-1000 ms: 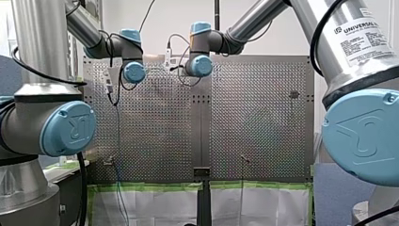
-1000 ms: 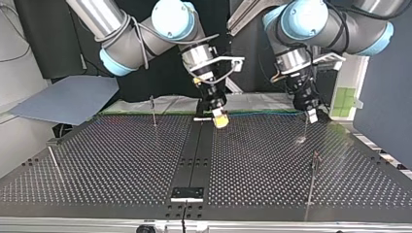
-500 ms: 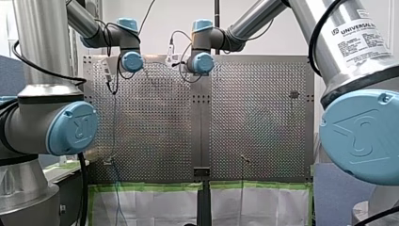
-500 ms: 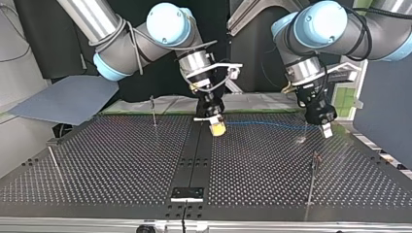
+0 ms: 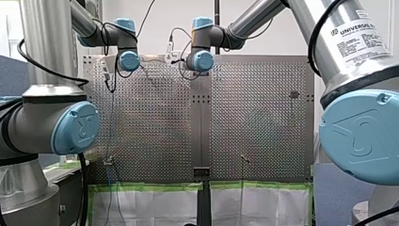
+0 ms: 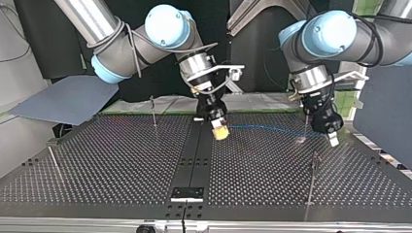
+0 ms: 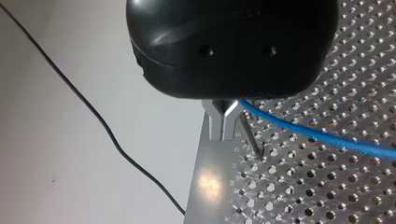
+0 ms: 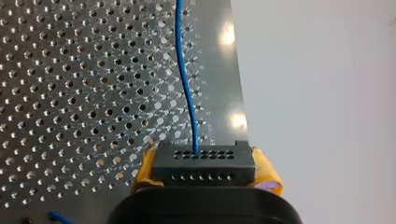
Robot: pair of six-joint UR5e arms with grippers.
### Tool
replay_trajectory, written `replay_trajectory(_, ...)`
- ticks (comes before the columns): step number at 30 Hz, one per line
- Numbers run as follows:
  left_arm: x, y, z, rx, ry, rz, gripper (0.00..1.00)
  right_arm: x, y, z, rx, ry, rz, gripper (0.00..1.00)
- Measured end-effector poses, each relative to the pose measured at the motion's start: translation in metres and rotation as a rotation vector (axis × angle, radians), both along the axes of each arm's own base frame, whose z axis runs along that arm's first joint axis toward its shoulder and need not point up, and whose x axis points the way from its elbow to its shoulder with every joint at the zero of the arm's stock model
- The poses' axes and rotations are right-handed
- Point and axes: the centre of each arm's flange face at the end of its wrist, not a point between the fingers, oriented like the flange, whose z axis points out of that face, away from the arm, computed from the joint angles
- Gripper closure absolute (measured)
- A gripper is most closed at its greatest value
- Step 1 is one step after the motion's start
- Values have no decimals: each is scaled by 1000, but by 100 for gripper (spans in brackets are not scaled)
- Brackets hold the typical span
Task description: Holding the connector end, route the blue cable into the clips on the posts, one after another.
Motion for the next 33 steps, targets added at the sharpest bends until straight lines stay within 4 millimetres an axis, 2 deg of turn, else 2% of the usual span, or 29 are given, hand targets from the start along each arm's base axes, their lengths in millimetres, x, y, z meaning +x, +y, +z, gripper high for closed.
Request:
replay_trajectory(9,18,10,4,5,4,13,100,7,0,16,-15,-30,16,100)
replay_trajectory(19,31,19,0,13,9,-5,100,25,1,7,-7,-21,48,100)
replay_trajectory(24,42,20,-8,14,23,-19,100,27,1,12,-10,-24,51,100)
replay_trajectory(33,48,26,-7,3,-2,-32,100,25,-6,15,-4,-31,43,100)
